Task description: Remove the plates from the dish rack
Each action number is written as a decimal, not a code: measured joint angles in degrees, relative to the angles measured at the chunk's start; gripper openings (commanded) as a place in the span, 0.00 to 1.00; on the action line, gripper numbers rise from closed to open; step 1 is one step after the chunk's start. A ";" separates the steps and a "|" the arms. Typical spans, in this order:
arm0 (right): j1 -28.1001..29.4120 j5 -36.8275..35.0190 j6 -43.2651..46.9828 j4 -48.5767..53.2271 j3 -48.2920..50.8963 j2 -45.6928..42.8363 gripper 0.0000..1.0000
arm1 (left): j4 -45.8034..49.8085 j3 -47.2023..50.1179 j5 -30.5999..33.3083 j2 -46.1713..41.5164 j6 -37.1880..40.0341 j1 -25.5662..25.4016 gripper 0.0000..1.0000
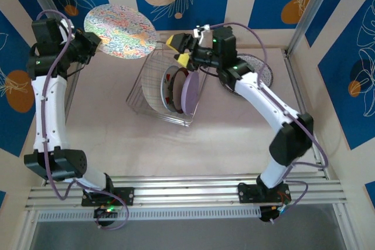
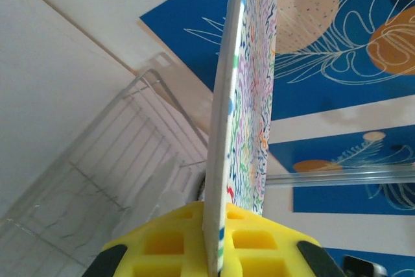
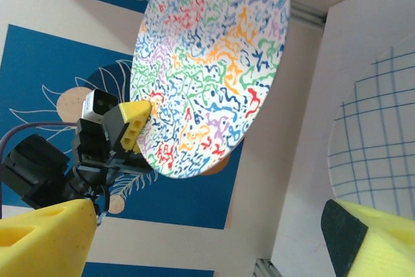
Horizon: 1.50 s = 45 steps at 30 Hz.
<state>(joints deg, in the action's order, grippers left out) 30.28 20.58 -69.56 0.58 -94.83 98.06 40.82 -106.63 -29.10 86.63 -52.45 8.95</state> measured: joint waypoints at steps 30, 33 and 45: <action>-1.11 1.14 -11.52 -7.48 -11.26 14.80 0.46 | -14.08 7.19 -4.11 0.37 -10.49 -8.35 0.00; -1.36 1.16 -11.96 -7.76 -11.26 14.80 0.39 | -15.02 7.89 -4.13 0.87 -10.99 -9.16 0.00; -2.23 1.22 -14.58 -10.10 -11.06 14.47 0.04 | -16.70 8.85 -3.76 2.01 -13.11 -10.69 0.00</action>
<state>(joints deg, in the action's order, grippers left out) 28.05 21.80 -84.14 -9.52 -105.89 112.53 24.12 -97.78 -32.86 88.64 -65.56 -1.74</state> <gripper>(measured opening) 0.120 0.067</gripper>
